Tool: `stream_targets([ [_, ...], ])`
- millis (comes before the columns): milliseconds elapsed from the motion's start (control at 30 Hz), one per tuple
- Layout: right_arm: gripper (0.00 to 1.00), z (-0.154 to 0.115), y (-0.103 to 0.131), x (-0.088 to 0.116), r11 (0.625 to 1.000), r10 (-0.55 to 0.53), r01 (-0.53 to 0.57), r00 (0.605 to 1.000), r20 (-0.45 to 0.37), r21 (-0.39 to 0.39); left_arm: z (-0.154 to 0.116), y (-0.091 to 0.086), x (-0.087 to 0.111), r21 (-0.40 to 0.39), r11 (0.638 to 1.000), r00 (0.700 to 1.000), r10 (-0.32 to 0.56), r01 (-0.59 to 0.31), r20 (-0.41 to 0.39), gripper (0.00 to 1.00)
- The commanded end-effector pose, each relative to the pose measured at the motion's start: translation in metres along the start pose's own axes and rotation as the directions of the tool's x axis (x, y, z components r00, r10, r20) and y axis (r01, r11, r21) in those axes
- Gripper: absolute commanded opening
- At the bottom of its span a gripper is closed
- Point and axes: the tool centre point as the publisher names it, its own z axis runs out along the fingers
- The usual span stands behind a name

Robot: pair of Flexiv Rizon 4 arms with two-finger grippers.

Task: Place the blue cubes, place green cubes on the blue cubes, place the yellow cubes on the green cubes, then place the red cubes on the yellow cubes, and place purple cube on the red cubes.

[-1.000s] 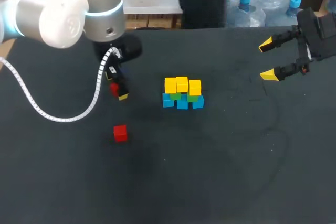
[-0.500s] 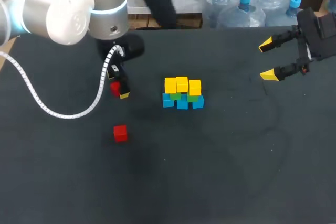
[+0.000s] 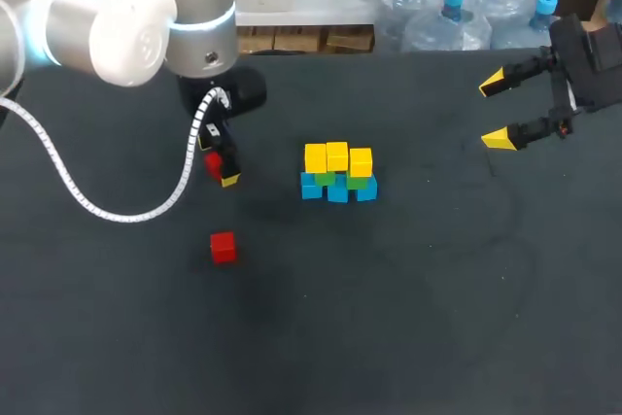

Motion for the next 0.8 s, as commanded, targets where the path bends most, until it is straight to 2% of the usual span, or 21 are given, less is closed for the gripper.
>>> stream_targets([
  [33, 1.0, 0.0007, -0.0004, 0.0003, 1.0, -0.001, 0.001, 1.0, 0.002, 0.0, 0.0009, 0.0039, -0.0026, 0.011, 1.0, 1.0, 0.003, -0.003, -0.003, 1.0],
  [600, 1.0, 0.0007, -0.0004, 0.0003, 1.0, -0.001, 0.001, 1.0, 0.002, 0.0, 0.0055, 0.0004, 0.0042, 0.021, 1.0, 1.0, -0.014, 0.014, 0.016, 1.0],
  [633, 1.0, 0.0007, -0.0004, 0.0003, 1.0, -0.001, 0.001, 1.0, 0.002, 0.0, 0.0061, 0.0003, 0.0045, 0.021, 1.0, 1.0, -0.014, 0.014, 0.016, 0.89],
  [667, 1.0, 0.0007, -0.0004, 0.0003, 1.0, -0.001, 0.001, 1.0, 0.002, 0.0, 0.0069, 0.0002, 0.0046, 0.023, 1.0, 1.0, -0.013, 0.013, 0.015, 0.51],
  [700, 1.0, 0.0007, -0.0004, 0.0003, 1.0, -0.001, 0.001, 1.0, 0.002, 0.0, 0.0079, 0.0, 0.0046, 0.025, 1.0, 1.0, -0.012, 0.011, 0.014, 0.38],
  [767, 1.0, 0.0007, -0.0004, 0.0003, 1.0, -0.001, 0.001, 1.0, 0.002, 0.0, 0.0092, -0.0008, 0.0045, 0.028, 1.0, 1.0, -0.009, 0.008, 0.014, 0.0],
  [800, 1.0, 0.0007, -0.0004, 0.0003, 1.0, -0.001, 0.001, 1.0, 0.002, 0.0, 0.0099, -0.0016, 0.0043, 0.03, 1.0, 1.0, -0.005, 0.005, 0.014, 0.0],
])
